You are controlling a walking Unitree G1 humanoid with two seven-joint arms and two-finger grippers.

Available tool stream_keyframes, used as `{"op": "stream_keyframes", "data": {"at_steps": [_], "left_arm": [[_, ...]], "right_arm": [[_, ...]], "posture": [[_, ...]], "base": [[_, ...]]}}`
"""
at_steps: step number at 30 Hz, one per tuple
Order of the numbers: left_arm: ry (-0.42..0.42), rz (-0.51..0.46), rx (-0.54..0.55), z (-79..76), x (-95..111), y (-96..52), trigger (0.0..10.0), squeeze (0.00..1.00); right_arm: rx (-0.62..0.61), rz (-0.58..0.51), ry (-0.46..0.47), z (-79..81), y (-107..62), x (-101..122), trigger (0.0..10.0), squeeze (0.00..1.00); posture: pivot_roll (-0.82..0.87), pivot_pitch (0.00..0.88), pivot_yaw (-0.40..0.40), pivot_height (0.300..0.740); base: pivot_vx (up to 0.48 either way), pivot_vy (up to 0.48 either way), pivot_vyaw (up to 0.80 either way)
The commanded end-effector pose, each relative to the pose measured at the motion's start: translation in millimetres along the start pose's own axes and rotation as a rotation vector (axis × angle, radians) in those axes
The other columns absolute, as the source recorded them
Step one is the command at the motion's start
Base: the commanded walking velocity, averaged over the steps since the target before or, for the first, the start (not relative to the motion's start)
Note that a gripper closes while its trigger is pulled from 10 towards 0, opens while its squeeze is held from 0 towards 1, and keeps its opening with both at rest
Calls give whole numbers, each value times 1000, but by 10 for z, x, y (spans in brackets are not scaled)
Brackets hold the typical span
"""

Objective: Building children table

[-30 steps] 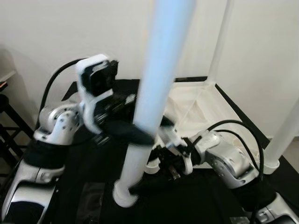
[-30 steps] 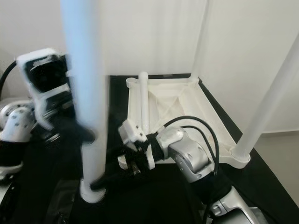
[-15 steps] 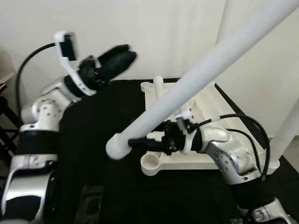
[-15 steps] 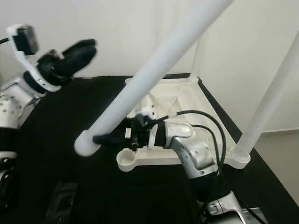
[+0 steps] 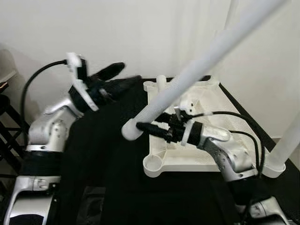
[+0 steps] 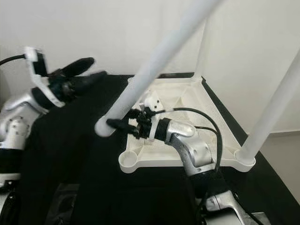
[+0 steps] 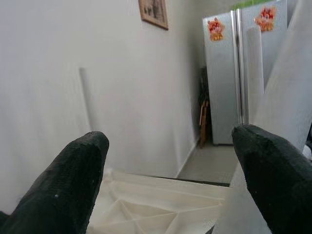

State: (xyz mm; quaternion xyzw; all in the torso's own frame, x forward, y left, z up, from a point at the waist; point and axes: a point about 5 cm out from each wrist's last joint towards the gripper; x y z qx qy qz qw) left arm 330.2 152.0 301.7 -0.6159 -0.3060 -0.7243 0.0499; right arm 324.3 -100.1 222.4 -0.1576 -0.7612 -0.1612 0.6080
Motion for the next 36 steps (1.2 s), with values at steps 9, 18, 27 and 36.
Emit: {"op": "stream_keyframes", "data": {"at_steps": [9, 18, 27, 36], "left_arm": [[95, 26, -182, -408, 98, 139, 10000, 0], [188, 77, 112, -315, -90, 332, 10000, 0], [195, 40, 189, -349, -69, 449, 10000, 0], [191, 5, 169, -473, -16, 545, 10000, 0]], "right_arm": [[-312, 100, -48, -378, -19, 6, 0, 0], [-299, 160, -141, -320, 120, -34, 0, 0], [-309, 188, -133, -318, 153, -82, 0, 0], [-331, 219, -116, -308, 169, -156, 0, 0]], "posture": [[-48, 0, 20, 740], [-44, 0, 17, 740], [-45, 0, 18, 740], [-41, 0, 18, 740]], "base": [[0, 0, 0], [0, 0, 0], [0, 0, 0], [0, 0, 0]]}}
Point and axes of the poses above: a point about 5 cm out from each wrist's last joint towards the gripper, its own y axis pointing out of the wrist towards the gripper, its own x axis along the axis of the wrist's last joint, z = x × y, and after that the axes turned 6 degrees about -y, right-handed
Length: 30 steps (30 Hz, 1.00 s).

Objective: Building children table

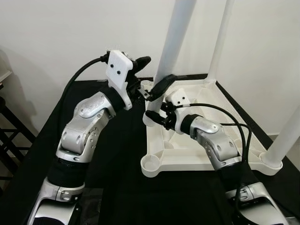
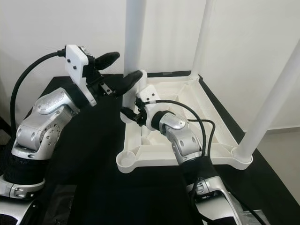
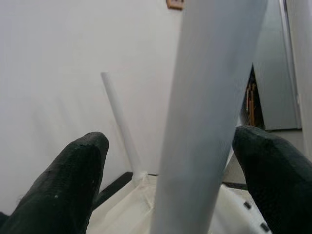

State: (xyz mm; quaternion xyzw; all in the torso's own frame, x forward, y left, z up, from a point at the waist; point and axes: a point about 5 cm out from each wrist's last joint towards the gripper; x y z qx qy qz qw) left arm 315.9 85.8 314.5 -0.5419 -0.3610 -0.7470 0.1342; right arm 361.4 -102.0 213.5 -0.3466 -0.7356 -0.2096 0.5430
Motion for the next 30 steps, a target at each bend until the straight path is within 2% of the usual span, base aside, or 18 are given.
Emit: {"op": "stream_keyframes", "data": {"at_steps": [1, 4, 5, 6, 7, 15, 16, 17, 20, 21, 22, 24, 25, 30], "left_arm": [[9, -4, -8, -20, 37, 22, 10000, 0], [-8, -5, -24, -72, 20, 30, 10000, 0], [-21, -6, -36, -100, 9, 35, 8078, 0], [-21, -6, -36, -100, 9, 35, 8078, 0], [-56, -13, -50, -136, 2, 39, 0, 0], [-74, -10, -37, -139, 8, 59, 0, 0], [-72, -7, -31, -134, 10, 65, 0, 0], [-74, -5, -23, -125, 13, 68, 0, 0], [-75, 1, -15, -110, 12, 68, 0, 0], [-78, 4, -12, -107, 11, 66, 0, 0], [-79, 6, -10, -107, 10, 64, 0, 0], [-79, 6, -10, -107, 10, 64, 0, 0], [-80, 7, -9, -107, 8, 65, 0, 0], [-100, 2, -4, -109, 30, 64, 0, 0]], "right_arm": [[3, 1, -2, 14, 22, 17, 0, 0], [-1, 3, -2, 18, 34, 15, 0, 0], [-3, 4, -3, 17, 39, 17, 0, 0], [-3, 4, -3, 17, 39, 17, 0, 0], [-8, 4, -10, 14, 49, 22, 0, 0], [-19, -11, -16, 11, 60, 41, 0, 0], [-11, -36, -23, 23, 65, 69, 353, 0], [-4, -85, -5, 44, 71, 124, 10000, 0], [1, -158, -4, 66, 71, 222, 10000, 0], [8, -181, -6, 77, 70, 253, 10000, 55], [24, -198, -11, 95, 71, 273, 10000, 463], [24, -198, -11, 95, 71, 273, 10000, 463], [38, -211, -19, 115, 74, 287, 10000, 1000], [36, -240, -42, 221, 128, 255, 10000, 1000]], "posture": [[-41, 0, 18, 740], [-36, 0, 17, 740], [-36, 0, 16, 740], [-36, 0, 16, 740], [-37, 0, 16, 740], [-37, 0, 19, 740], [-37, 0, 18, 740], [-35, 0, 17, 740], [-34, 0, 17, 740], [-34, 0, 17, 740], [-34, 0, 17, 740], [-34, 0, 17, 740], [-30, 0, 14, 740], [-25, 0, 12, 740]], "base": [[0, 0, 0], [0, 0, 0], [0, 0, 0], [0, 0, 0], [0, 0, 0], [0, 0, 0], [0, 0, 0], [0, 0, 0], [0, 0, 0], [0, 0, 0], [0, 0, 0], [0, 0, 0], [0, 0, 0], [0, 0, 0]]}}
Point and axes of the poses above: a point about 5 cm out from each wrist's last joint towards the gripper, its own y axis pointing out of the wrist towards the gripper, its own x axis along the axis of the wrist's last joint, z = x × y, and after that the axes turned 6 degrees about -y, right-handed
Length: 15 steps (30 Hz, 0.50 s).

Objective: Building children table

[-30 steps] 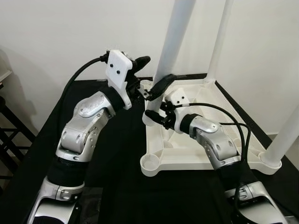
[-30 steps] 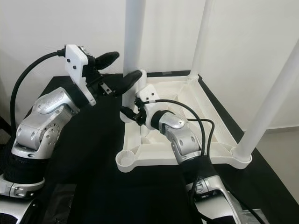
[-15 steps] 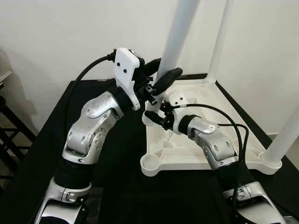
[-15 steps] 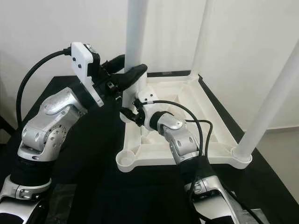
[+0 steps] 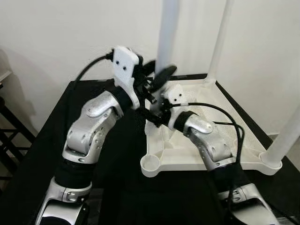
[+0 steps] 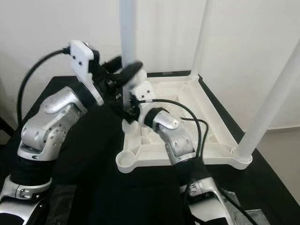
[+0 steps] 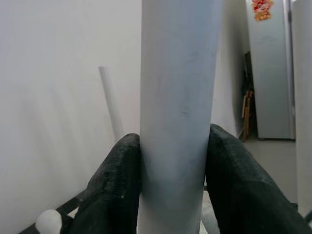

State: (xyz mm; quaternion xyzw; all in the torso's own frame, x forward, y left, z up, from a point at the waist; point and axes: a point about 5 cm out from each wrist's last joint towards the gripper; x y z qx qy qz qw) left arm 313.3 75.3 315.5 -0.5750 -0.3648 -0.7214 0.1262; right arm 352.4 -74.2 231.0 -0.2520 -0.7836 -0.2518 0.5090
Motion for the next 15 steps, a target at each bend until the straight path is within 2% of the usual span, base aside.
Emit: {"op": "stream_keyframes", "data": {"at_steps": [1, 3, 4, 5, 12, 15], "left_arm": [[-19, -15, -12, -24, 37, 1, 0, 0], [-22, -16, -12, -25, 42, 2, 0, 0], [-23, -18, -12, -24, 49, 1, 0, 0], [-24, -19, -12, -23, 54, 1, 0, 0], [-20, -25, -8, -15, 93, 1, 0, 0], [-21, -29, -11, -19, 110, 1, 0, 0]], "right_arm": [[-6, -4, -9, 35, 28, -28, 10000, 961], [-10, -2, -9, 39, 34, -43, 10000, 961], [-9, 0, -4, 51, 43, -62, 10000, 173], [-8, 1, -1, 59, 49, -75, 10000, 0], [-18, 79, 20, 108, 72, -255, 10000, 0], [-39, 75, 50, 87, 63, -284, 10000, 0]], "posture": [[-21, 0, 12, 740], [-21, 0, 12, 740], [-21, 0, 12, 740], [-21, 0, 12, 740], [-15, 0, 9, 740], [-15, 0, 9, 740]], "base": [[0, 0, 0], [0, 0, 0], [0, 0, 0], [0, 0, 0], [0, 0, 0], [0, 0, 0]]}}
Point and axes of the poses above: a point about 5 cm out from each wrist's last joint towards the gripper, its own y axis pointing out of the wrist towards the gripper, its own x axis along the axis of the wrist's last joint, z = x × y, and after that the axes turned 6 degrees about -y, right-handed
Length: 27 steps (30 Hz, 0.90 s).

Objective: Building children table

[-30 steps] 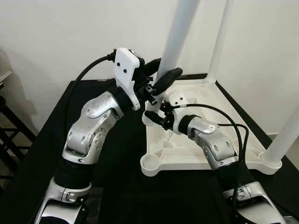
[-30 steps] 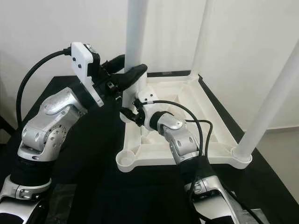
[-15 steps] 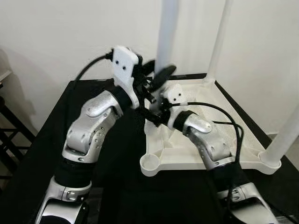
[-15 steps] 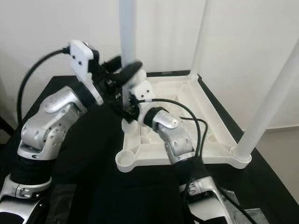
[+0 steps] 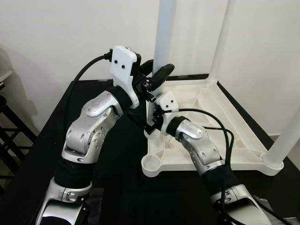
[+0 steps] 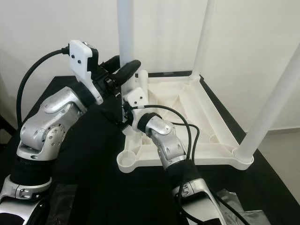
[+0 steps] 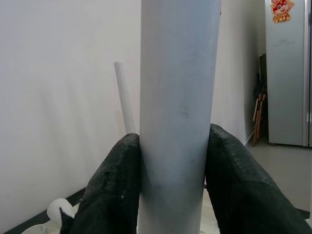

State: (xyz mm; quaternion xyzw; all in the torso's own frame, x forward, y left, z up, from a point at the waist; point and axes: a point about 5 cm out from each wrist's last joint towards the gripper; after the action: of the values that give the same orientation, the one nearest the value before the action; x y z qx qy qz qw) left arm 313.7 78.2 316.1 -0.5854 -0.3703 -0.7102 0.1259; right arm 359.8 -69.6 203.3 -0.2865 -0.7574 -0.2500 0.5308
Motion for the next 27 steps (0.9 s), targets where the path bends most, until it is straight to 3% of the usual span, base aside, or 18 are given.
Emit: {"op": "stream_keyframes", "data": {"at_steps": [1, 2, 4, 5, 18, 19, 25, 27], "left_arm": [[8, -32, -25, -44, 97, 16, 0, 0], [5, -34, -28, -49, 101, 16, 0, 0], [3, -35, -30, -53, 104, 16, 0, 0], [0, -37, -35, -63, 105, 19, 0, 0], [-32, -59, -66, -100, 131, 13, 0, 0], [-60, -79, -80, -111, 154, -5, 9804, 1000], [-154, -152, -92, -48, 254, -110, 10000, 1000], [-185, -187, -6, 156, 296, -235, 10000, 1000]], "right_arm": [[-4, -5, 7, 9, 19, -7, 10000, 0], [-9, -16, 17, 1, 18, 1, 627, 0], [-12, -23, 23, -4, 17, 7, 627, 0], [-13, -34, 21, -11, 17, 22, 0, 0], [-19, -45, 9, -20, 31, 24, 0, 0], [-22, -50, 12, -33, 25, 31, 0, 0], [-32, -88, 43, -119, -14, 91, 0, 0], [-31, -112, 68, -200, -54, 133, 0, 0]], "posture": [[-15, 0, 9, 740], [-15, 0, 8, 740], [-15, 0, 8, 740], [-18, 0, 11, 740], [-18, 0, 11, 740], [-19, 0, 11, 740], [-22, 0, 12, 740], [-19, 0, 10, 740]], "base": [[0, 0, 0], [0, 0, 0], [0, 0, 0], [0, 0, 0], [0, 0, 0], [0, 0, 0], [0, 0, 0], [0, 0, 0]]}}
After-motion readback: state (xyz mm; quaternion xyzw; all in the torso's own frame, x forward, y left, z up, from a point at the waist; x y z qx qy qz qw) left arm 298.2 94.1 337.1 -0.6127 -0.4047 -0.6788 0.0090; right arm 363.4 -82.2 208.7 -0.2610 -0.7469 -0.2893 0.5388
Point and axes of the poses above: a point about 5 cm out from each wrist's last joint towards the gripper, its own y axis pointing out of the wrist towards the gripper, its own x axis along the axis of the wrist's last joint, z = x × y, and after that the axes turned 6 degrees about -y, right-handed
